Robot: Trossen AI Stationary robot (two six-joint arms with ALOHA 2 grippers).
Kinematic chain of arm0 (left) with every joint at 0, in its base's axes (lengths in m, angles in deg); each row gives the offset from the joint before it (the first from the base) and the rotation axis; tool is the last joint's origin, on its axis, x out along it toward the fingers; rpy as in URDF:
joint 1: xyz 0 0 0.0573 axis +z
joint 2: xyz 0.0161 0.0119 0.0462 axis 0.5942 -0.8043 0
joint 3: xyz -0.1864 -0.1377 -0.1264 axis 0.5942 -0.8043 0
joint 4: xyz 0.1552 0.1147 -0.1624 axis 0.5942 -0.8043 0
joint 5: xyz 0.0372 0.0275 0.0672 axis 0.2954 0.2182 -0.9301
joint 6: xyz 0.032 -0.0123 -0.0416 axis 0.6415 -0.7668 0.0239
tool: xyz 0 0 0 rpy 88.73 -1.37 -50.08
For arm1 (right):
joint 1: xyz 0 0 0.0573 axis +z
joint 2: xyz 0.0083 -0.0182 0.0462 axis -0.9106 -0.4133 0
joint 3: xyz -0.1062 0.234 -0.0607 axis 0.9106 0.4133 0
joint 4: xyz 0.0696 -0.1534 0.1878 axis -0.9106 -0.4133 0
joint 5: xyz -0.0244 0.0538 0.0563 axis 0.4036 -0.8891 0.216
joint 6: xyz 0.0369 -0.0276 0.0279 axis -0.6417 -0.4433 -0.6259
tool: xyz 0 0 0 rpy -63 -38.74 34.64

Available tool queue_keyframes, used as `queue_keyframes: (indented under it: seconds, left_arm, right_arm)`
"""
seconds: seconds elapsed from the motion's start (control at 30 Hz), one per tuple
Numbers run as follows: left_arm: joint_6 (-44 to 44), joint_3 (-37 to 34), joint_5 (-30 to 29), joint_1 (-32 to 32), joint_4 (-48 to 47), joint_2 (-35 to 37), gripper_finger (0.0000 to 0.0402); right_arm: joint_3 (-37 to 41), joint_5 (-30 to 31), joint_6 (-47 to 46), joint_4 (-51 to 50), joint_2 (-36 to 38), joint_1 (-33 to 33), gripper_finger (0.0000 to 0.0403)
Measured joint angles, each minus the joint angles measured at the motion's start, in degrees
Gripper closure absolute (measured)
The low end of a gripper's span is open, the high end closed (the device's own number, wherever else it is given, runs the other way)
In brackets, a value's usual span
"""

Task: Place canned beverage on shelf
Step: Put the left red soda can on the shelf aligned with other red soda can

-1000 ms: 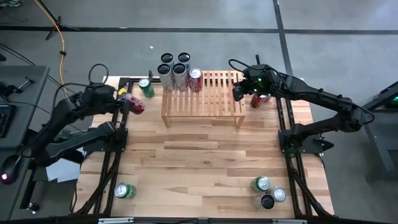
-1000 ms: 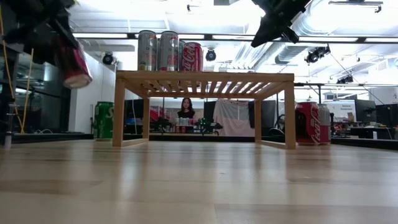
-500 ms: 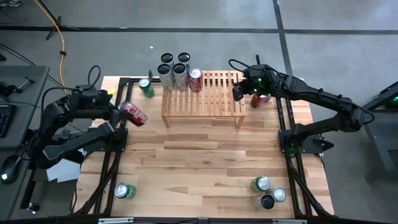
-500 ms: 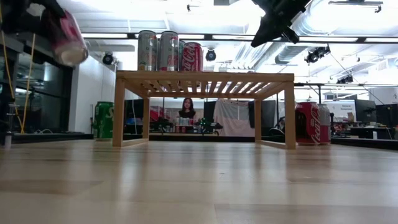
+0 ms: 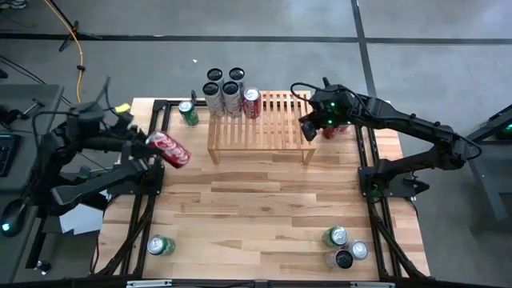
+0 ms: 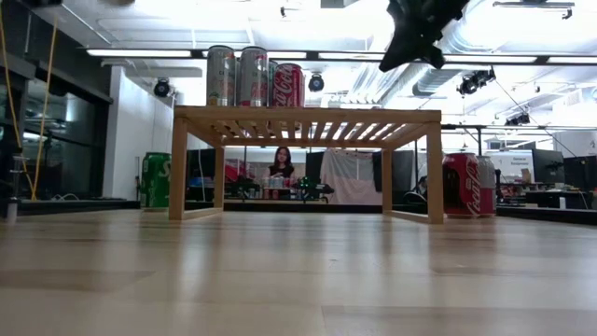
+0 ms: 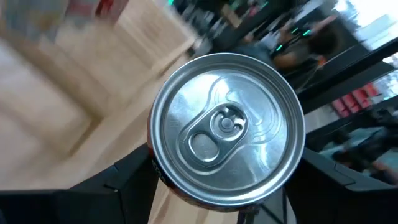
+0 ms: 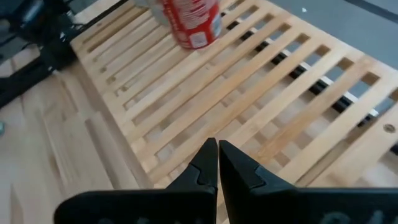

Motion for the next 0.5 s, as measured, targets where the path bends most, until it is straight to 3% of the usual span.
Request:
queue_keyframes:
  seconds: [0.23,0.37,0.5]
  left_arm:
    - [2.7,5.6,-1.3,0.0,7.4,-7.4,0.0134]
    - [5.8,5.7,-0.3,-2.0,14.1,-13.5,0.0134]
    - [9.1,5.7,-0.1,-9.0,25.2,-20.7,0.0134]
  right_arm:
    - [0.0,-5.2,5.0,0.3,0.0,0.0,0.0402]
    - [0.0,-13.6,5.4,1.8,0.0,0.0,0.0402]
    - [0.0,-23.5,4.2,5.2,0.0,0.0,0.0402]
